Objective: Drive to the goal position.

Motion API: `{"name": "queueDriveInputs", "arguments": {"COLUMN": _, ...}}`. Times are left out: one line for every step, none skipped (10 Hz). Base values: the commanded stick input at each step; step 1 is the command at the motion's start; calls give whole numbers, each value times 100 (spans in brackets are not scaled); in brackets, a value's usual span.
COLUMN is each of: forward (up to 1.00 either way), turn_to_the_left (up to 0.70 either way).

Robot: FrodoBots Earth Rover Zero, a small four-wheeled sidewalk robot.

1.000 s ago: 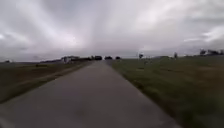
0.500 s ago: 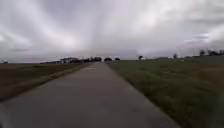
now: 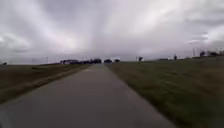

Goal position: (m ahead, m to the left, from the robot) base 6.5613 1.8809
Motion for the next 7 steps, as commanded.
{"name": "queueDriveInputs", "arguments": {"forward": 70, "turn_to_the_left": 0}}
{"name": "queueDriveInputs", "arguments": {"forward": 70, "turn_to_the_left": 0}}
{"name": "queueDriveInputs", "arguments": {"forward": 70, "turn_to_the_left": 0}}
{"name": "queueDriveInputs", "arguments": {"forward": 70, "turn_to_the_left": 0}}
{"name": "queueDriveInputs", "arguments": {"forward": 70, "turn_to_the_left": 0}}
{"name": "queueDriveInputs", "arguments": {"forward": 70, "turn_to_the_left": 0}}
{"name": "queueDriveInputs", "arguments": {"forward": 70, "turn_to_the_left": 0}}
